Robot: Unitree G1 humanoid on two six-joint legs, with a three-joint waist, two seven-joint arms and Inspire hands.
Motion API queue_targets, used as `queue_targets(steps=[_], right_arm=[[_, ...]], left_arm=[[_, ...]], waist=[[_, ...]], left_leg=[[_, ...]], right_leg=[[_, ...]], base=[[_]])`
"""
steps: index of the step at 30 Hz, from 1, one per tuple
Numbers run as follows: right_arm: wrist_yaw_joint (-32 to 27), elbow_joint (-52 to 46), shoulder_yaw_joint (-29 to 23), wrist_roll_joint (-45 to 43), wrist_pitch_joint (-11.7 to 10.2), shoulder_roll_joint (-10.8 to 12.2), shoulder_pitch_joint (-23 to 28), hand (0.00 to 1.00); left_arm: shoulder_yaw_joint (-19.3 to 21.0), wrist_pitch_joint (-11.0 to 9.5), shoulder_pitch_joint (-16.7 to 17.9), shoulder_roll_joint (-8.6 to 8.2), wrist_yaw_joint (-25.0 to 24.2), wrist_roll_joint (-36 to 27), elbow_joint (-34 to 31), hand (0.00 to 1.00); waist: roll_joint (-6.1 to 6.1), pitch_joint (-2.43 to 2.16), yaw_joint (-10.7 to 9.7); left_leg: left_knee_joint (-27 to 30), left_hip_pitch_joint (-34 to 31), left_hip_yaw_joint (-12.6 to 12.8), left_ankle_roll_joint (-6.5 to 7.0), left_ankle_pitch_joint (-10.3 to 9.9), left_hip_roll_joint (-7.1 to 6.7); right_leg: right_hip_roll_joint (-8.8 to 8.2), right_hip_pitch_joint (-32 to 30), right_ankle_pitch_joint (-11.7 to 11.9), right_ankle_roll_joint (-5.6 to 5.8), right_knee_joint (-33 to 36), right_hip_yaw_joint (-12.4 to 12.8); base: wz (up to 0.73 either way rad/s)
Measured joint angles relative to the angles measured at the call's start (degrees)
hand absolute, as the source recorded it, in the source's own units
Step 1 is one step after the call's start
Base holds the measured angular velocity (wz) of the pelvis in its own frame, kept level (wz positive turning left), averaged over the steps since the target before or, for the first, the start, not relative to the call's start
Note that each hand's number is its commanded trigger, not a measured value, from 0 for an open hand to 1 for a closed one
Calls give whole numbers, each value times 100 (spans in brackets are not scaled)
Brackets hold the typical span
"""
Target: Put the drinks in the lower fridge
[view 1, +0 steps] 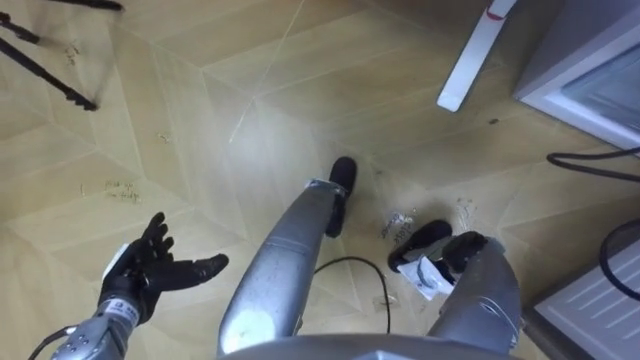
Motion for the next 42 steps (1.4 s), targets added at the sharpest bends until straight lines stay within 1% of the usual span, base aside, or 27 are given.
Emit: queue_targets(steps=[1,3,9,14,16,18,19,23,25,26,27,28,29,31,32,33,34,35,37,38,39,40,41,42], right_arm=[[0,5,-21,0,0,-1,0,0],[28,36,-23,-1,0,-7,0,0],[94,64,-26,-1,10,-32,0,0],[375,243,-63,-9,142,-78,5,0],[541,394,-50,-9,206,-84,6,0],[768,634,-43,-12,279,-84,14,0],[867,708,-47,-53,352,-82,51,0],[1133,736,-34,-110,563,-67,234,0],[1457,737,230,-336,713,-56,506,0],[1560,736,311,-429,728,-42,581,0],[1763,735,379,-705,760,-6,731,0],[1943,730,483,-1013,780,26,862,0],[2021,720,553,-1123,789,33,923,0],[2248,669,702,-1558,822,77,1240,0],[2304,639,734,-1669,827,95,1324,0],[2418,536,829,-1852,835,127,1511,0],[2506,398,824,-1982,835,200,1727,0],[2538,292,826,-2089,836,254,1844,0],[2735,-84,819,-2453,822,476,2395,0],[2796,-99,816,-2556,822,534,2505,0],[2842,-242,815,-2784,819,629,2766,0],[2844,-571,792,-3136,808,677,3093,0],[2849,-734,780,-3312,807,696,3255,0],[2855,-1010,723,-3598,801,730,3541,0]], left_arm=[[38,0,0,7,3,0,10,0],[71,0,0,7,22,0,8,0],[77,1,-2,13,211,5,-3,0],[173,0,-64,54,221,134,-21,0],[214,-10,-85,100,148,131,-3,0],[216,-10,-103,126,80,114,83,0],[228,-8,-114,131,14,113,124,0],[252,-5,-295,117,-110,158,252,0],[238,-15,-479,87,-156,234,395,0],[236,-16,-516,70,-157,289,425,0],[232,-35,-634,21,-156,388,524,0],[213,-91,-763,-35,-176,465,691,0],[209,-124,-808,-55,-207,468,751,0],[185,-182,-1028,-79,-263,511,1018,0],[186,-220,-1042,-77,-265,542,1078,0],[193,-289,-1043,-77,-271,623,1207,0],[193,-329,-1039,-81,-276,752,1350,0],[193,-340,-1024,-93,-275,797,1425,0],[249,-351,-980,-253,-260,809,1759,0],[262,-350,-940,-277,-256,809,1788,0],[267,-351,-847,-287,-245,807,1795,0],[313,-353,-743,-345,-232,829,1798,0],[371,-354,-671,-408,-218,865,1802,0],[428,-354,-564,-528,-187,923,1812,0]], waist=[[0,0,2],[1,0,2],[3,0,8],[11,-4,-5],[11,-3,-7],[25,-2,-2],[37,-4,7],[21,8,18],[11,20,32],[-7,31,19],[-52,58,1],[-68,66,1],[-91,74,-6],[-201,104,-27],[-220,104,-29],[-266,96,-26],[-293,92,-38],[-323,86,-52],[-365,48,-240],[-392,22,-302],[-474,-50,-382],[-538,-106,-457],[-559,-128,-494],[-612,-178,-590]], left_leg=[[-13,-22,-78,-36,24,-29],[-20,-43,-120,-63,41,-35],[-118,-55,-195,-96,61,-95],[-120,-46,-194,-97,62,-87],[-151,7,-194,-76,80,-85],[-226,128,-199,-58,125,-55],[-276,205,-202,-65,137,-1],[-454,471,-204,-75,144,79],[-552,760,-183,-76,146,186],[-601,842,-177,-67,140,214],[-744,1056,-174,-72,144,246],[-882,1245,-165,-76,144,314],[-953,1340,-165,-76,144,329],[-1213,1770,-88,-80,136,385],[-1236,1876,-58,-64,120,419],[-1301,2088,6,-63,56,458],[-1387,2318,68,-57,5,502],[-1432,2438,101,-60,-9,525],[-1581,2928,161,-50,-131,570],[-1613,3047,182,-47,-162,582],[-1646,3238,229,-45,-232,611],[-1718,3469,283,-45,-307,631],[-1752,3603,302,-41,-333,632],[-1821,3867,367,-34,-396,635]], right_leg=[[0,2,-6,-12,-1,-47],[6,-4,-14,-25,2,-73],[-55,-25,-29,-52,6,-150],[-113,51,-19,-74,-14,-286],[-154,157,-15,-68,-42,-402],[-63,276,14,-16,-150,-401],[30,366,38,22,-257,-398],[205,608,121,79,-538,-410],[427,904,208,146,-797,-400],[473,981,234,149,-886,-397],[574,1154,286,186,-1078,-384],[699,1339,358,207,-1309,-389],[749,1426,380,223,-1400,-387],[895,1779,487,244,-1719,-314],[950,1879,510,260,-1807,-289],[1027,2066,541,301,-1961,-231],[1110,2283,576,347,-2132,-199],[1157,2394,606,370,-2234,-165],[1316,2912,679,475,-2610,-105],[1362,3034,697,509,-2705,-63],[1468,3230,723,556,-2887,61],[1539,3468,756,612,-3081,113],[1566,3613,773,642,-3167,134],[1625,3844,807,700,-3332,233]], base=[[9],[9],[6],[1],[0],[-2],[-6],[-14],[-25],[-24],[-25],[-25],[-21],[-20],[-33],[-34],[-35],[-33],[-21],[-11],[-21],[-22],[-27],[-28]])
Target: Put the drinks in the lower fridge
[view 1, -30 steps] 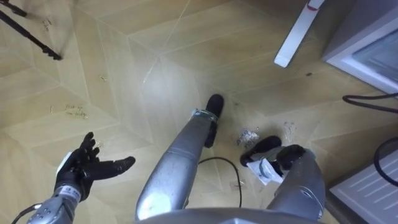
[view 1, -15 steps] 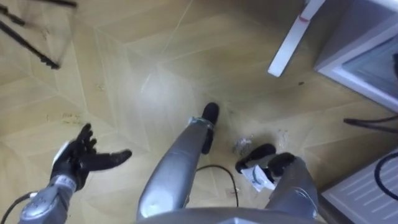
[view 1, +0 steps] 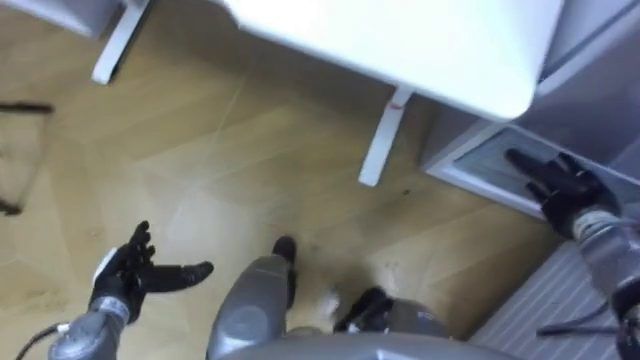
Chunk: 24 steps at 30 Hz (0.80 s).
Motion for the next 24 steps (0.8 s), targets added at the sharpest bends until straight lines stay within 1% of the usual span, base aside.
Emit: queue_targets(steps=[1,2,3,4,5,6,7,8,10,11,12,13,14,15,16,18,19,20,21,22,24], right_arm=[[-3,-263,-183,-159,-1,58,251,0],[-14,-389,-314,-256,-23,104,354,0],[-36,-589,-513,-595,-30,187,557,0],[-81,-817,-740,-896,-32,295,802,0],[-117,-941,-832,-1035,-32,348,902,0],[-209,-1220,-892,-1257,-32,391,1102,0],[-282,-1483,-989,-1530,-25,444,1244,0],[-338,-1616,-1032,-1636,-24,484,1324,0],[-598,-2094,-1050,-2081,14,591,1526,0],[-644,-2210,-1059,-2223,41,592,1561,0],[-739,-2412,-1140,-2459,105,596,1609,0],[-882,-2707,-1278,-2649,160,594,1664,0],[-947,-2832,-1328,-2735,205,591,1687,0],[-1080,-3089,-1436,-2866,238,592,1733,0],[-1193,-3466,-1565,-3069,320,589,1804,0],[-1299,-3864,-1782,-3410,356,587,1812,0],[-1430,-4099,-2004,-3622,354,583,1796,0],[-1597,-4269,-2209,-3778,323,578,1744,0],[-1690,-4327,-2298,-3835,293,570,1718,0],[-1851,-4370,-2478,-3860,222,560,1657,0],[-2105,-4370,-2686,-3939,182,556,1540,0]], left_arm=[[72,0,56,-125,41,0,78,0],[112,0,79,-191,47,5,113,0],[199,1,109,-323,59,64,199,0],[320,0,106,-445,61,127,359,0],[374,3,108,-488,58,201,451,0],[502,7,111,-564,69,332,610,0],[626,10,122,-624,97,446,706,0],[651,11,121,-626,108,441,749,0],[790,38,124,-633,201,480,884,0],[834,51,126,-642,216,555,899,0],[940,93,116,-663,233,660,964,0],[1042,142,114,-688,239,690,1019,0],[1065,156,114,-692,259,699,1038,0],[1108,202,117,-697,313,707,1045,0],[1193,249,127,-708,329,724,1045,0],[1364,268,198,-767,340,796,1052,0],[1476,269,244,-835,374,799,1076,0],[1538,275,257,-863,420,836,1158,0],[1549,290,255,-862,440,858,1187,0],[1625,335,249,-863,471,947,1207,0],[1721,406,248,-867,555,952,1278,0]], waist=[[-17,-39,-80],[-21,-44,-134],[-12,-73,-239],[-9,-110,-260],[-15,-119,-261],[0,-133,-302],[15,-129,-384],[20,-127,-414],[42,-122,-592],[43,-118,-658],[60,-103,-719],[59,-93,-728],[72,-96,-752],[92,-91,-841],[77,-71,-911],[82,-55,-1019],[75,-56,-1032],[55,-67,-1033],[54,-80,-1047],[26,-97,-1076],[-21,-117,-1102]], left_leg=[[-99,281,74,19,-66,4],[-153,419,104,19,-84,3],[-265,683,184,37,-133,4],[-394,956,290,38,-165,2],[-480,1093,375,42,-172,2],[-590,1321,494,41,-194,1],[-669,1489,583,39,-217,1],[-707,1557,620,39,-217,-1],[-821,1785,722,36,-230,-4],[-843,1826,734,37,-233,-8],[-908,1919,771,37,-233,-17],[-949,1982,855,39,-234,-18],[-955,1992,872,42,-236,-18],[-958,1998,883,47,-244,-19],[-974,2025,924,49,-245,-19],[-1020,2080,976,49,-245,-19],[-1072,2155,1060,49,-245,-16],[-1088,2189,1109,52,-248,-9],[-1086,2191,1115,49,-257,-1],[-1095,2241,1144,46,-262,21],[-1105,2284,1164,32,-271,46]], right_leg=[[44,253,29,50,-169,95],[79,388,47,81,-242,174],[157,615,78,127,-439,336],[199,801,108,162,-598,499],[205,875,115,174,-635,588],[210,1009,127,196,-697,703],[214,1098,131,209,-708,801],[217,1144,133,215,-723,837],[229,1323,145,235,-790,932],[228,1355,147,239,-800,944],[228,1393,153,249,-805,1004],[229,1387,156,255,-807,1098],[230,1381,159,260,-807,1120],[233,1368,161,263,-803,1150],[241,1362,162,264,-803,1219],[245,1369,171,272,-800,1267],[259,1371,177,275,-799,1366],[269,1390,191,277,-808,1413],[278,1400,199,278,-822,1417],[325,1403,236,269,-905,1469],[370,1448,262,259,-957,1527]], base=[[-31],[-28],[-32],[-40],[-55],[-54],[-46],[-32],[-22],[-15],[-23],[-27],[-24],[-14],[-12],[-20],[-32],[-29],[-17],[-12],[-11]])
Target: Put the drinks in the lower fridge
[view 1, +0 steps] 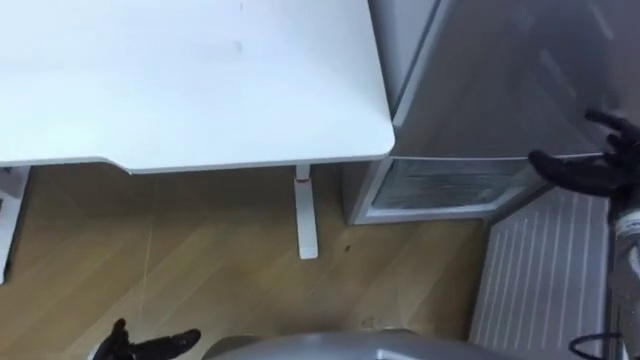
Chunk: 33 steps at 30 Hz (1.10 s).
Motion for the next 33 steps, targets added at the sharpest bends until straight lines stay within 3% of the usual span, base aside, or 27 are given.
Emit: queue_targets(steps=[1,4,10,13,21,25,30,33], right_arm=[[-187,-4,-141,-19,-22,1,-11,0],[-611,32,-475,-18,-25,0,-9,0],[-1005,368,-633,-291,-23,2,16,0],[-1054,736,-633,-417,-18,2,60,0],[-1069,2072,-640,-271,119,3,61,0],[-1080,2920,-674,-76,104,41,25,0],[-1071,3707,-675,47,111,155,50,0],[-1069,3999,-740,59,110,154,48,0]], left_arm=[[29,88,5,1,45,17,21,0],[133,290,7,2,71,238,56,0],[240,465,-32,3,92,741,11,0],[243,498,-33,3,93,1064,-31,0],[439,618,-24,-2,108,1079,-31,0],[452,617,-27,4,110,1078,2,0],[452,617,-2,-29,106,1079,1,0],[461,612,-24,-6,112,1078,-4,0]], waist=[[-34,-12,-19],[-96,11,-62],[-118,-8,-151],[-102,-17,-184],[-116,-27,-196],[-98,-53,-189],[-111,-26,-186],[-86,-34,-207]], left_leg=[[0,10,-1,-12,-8,26],[1,2,-5,-20,-13,50],[-15,-4,20,-31,-22,56],[-18,1,24,-32,-22,59],[-20,6,23,-38,-26,72],[-22,2,17,-48,-32,90],[31,-17,6,-69,-67,126],[38,-5,0,-68,-70,126]], right_leg=[[34,40,35,-9,-67,17],[61,53,65,-30,-124,19],[69,12,76,-32,-138,42],[72,13,77,-32,-145,47],[87,28,78,-35,-163,51],[125,109,117,-43,-246,89],[171,104,124,-55,-246,173],[175,94,124,-56,-258,194]], base=[[-4],[-3],[-4],[0],[0],[0],[-4],[-2]])
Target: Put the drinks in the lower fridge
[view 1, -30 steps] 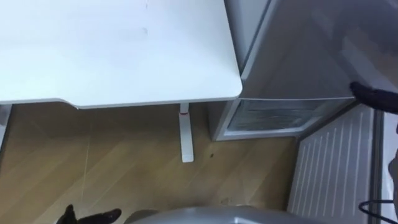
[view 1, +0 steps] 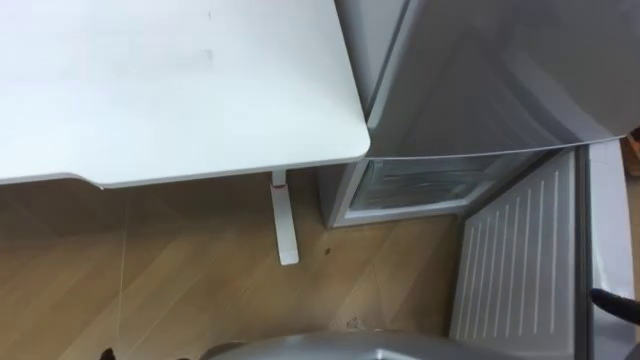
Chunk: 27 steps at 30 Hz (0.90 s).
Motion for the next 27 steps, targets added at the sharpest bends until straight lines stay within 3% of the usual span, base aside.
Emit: queue_targets(steps=[5,9,14,17,23,27], right_arm=[[3,301,-239,352,-7,0,23,0],[162,489,-347,1369,-20,94,70,0],[494,730,-322,2619,-264,250,232,0],[919,800,-302,3322,-446,332,317,0],[2081,854,175,4318,-457,508,490,0],[3172,841,998,4585,-392,693,450,0]], left_arm=[[155,-1,41,8,-3,-21,-1,0],[187,0,68,2,7,85,0,0],[171,-9,7,-36,97,140,34,0],[74,-52,6,-60,95,93,117,0],[-54,-49,-21,-100,3,91,323,0],[-368,-63,-67,-167,-170,94,552,0]], waist=[[3,-31,6],[31,-37,23],[75,-40,45],[56,-28,48],[144,-8,231],[354,-1,388]], left_leg=[[-1,8,14,-1,0,-2],[-23,52,-6,-7,-3,7],[-17,107,11,-37,-48,32],[-7,110,14,-49,-82,47],[12,122,106,-71,-121,116],[-4,116,120,-80,-131,127]], right_leg=[[34,31,4,-7,-89,93],[54,52,14,-22,-153,117],[75,152,19,-27,-180,101],[91,196,31,-34,-178,99],[153,149,101,-52,-190,119],[164,117,110,-64,-190,119]], base=[[0],[-2],[0],[-1],[-14],[-7]])
